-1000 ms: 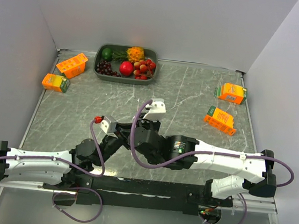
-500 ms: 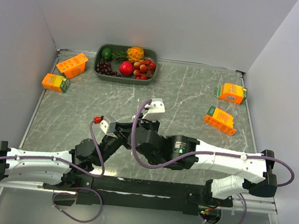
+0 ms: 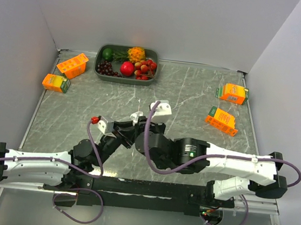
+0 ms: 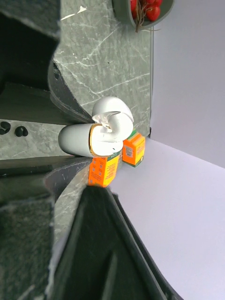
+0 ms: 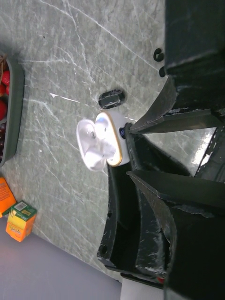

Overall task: Insert the wireless bluetooth earbuds into the charging case
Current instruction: Place the earbud in the charging case.

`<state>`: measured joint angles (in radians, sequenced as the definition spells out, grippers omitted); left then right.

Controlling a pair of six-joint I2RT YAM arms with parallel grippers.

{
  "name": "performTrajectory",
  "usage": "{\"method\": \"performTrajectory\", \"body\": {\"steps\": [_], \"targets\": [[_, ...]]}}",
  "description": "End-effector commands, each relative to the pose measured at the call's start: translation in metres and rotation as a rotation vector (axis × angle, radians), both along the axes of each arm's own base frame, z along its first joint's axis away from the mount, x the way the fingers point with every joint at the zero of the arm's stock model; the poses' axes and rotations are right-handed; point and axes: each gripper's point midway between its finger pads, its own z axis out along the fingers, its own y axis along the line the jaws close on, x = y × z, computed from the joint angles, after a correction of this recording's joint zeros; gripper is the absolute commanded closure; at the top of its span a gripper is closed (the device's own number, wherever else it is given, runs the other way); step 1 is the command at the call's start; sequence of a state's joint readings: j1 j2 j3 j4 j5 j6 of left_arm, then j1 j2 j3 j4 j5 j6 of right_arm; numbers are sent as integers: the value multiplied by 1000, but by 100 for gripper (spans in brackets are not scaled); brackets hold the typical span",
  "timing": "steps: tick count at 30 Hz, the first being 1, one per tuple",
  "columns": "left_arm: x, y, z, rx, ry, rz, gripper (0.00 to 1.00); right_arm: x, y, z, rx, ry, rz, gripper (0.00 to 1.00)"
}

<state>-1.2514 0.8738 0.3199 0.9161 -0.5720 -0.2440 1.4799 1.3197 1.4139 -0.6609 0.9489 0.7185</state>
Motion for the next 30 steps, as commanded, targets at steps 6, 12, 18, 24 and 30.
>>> {"method": "performTrajectory", "body": {"steps": [6,12,18,24,30], "targets": [[2,21,29,-85,-43,54,99,-1,-56,50,109,-40,-60,55],[-5,29,30,-74,-142,44,99,-5,-58,63,37,-123,75,55],[-18,33,29,-33,-288,14,99,-16,-47,72,7,-163,227,53],[-33,25,33,1,-390,-53,99,-26,-28,70,-80,-155,341,53],[-51,16,32,29,-478,-147,99,-28,-21,67,-130,-145,365,82]]}}
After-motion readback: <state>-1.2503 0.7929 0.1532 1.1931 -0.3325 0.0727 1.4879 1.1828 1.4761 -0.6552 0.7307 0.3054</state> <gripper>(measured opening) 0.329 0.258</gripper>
